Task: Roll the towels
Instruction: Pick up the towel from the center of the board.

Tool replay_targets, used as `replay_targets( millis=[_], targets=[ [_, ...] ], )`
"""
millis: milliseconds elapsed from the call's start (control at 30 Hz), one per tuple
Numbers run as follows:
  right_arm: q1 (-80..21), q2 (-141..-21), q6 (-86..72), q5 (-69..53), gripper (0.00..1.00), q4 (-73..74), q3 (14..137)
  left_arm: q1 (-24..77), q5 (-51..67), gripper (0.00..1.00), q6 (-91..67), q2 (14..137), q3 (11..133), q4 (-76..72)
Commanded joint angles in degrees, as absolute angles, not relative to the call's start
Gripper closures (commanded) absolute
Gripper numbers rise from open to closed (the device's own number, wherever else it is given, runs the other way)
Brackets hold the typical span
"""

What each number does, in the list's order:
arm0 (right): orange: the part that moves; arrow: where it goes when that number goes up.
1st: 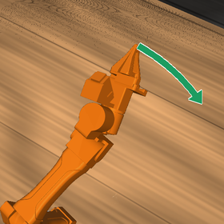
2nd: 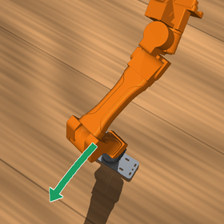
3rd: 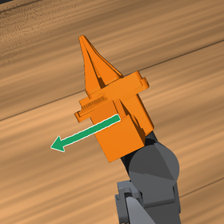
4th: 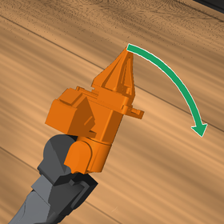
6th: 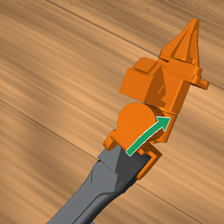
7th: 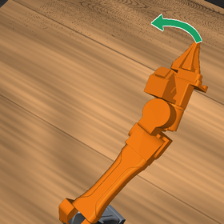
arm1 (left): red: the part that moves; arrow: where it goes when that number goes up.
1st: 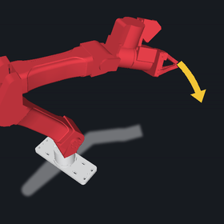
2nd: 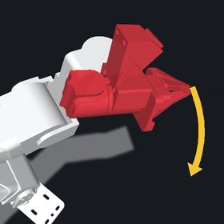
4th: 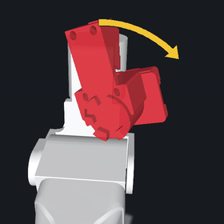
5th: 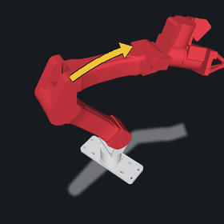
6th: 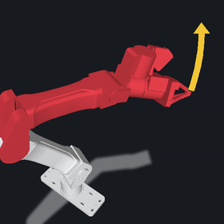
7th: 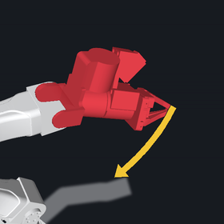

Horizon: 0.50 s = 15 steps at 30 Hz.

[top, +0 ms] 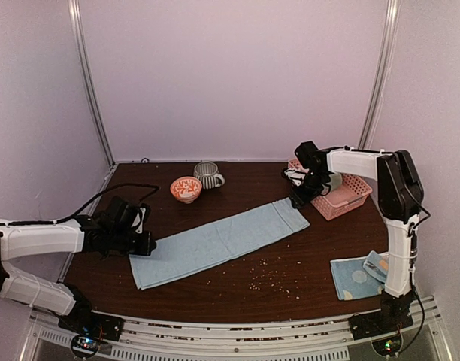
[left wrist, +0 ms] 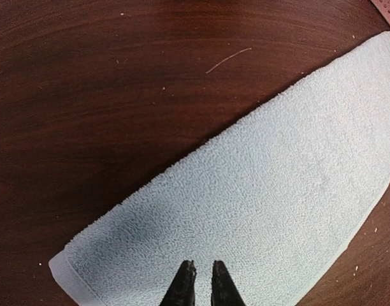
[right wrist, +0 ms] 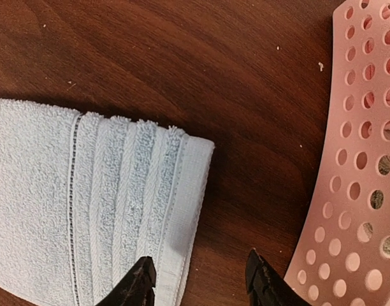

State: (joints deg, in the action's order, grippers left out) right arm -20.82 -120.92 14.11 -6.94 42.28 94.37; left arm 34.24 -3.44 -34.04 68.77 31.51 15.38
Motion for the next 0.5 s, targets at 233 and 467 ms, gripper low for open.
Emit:
replay_targets(
  millis=[233, 467],
  targets=[
    [-20.46, -126.22, 11.66, -9.32, 0.54, 42.72, 97.72, 34.43, -3.76, 0.89, -33.44, 64.85, 29.99, 15.03],
    [-20.71, -128.1, 11.39, -9.71, 0.53, 43.72, 96.52, 34.42, -4.73, 0.89, -33.27, 63.02, 28.96, 15.76]
  ],
)
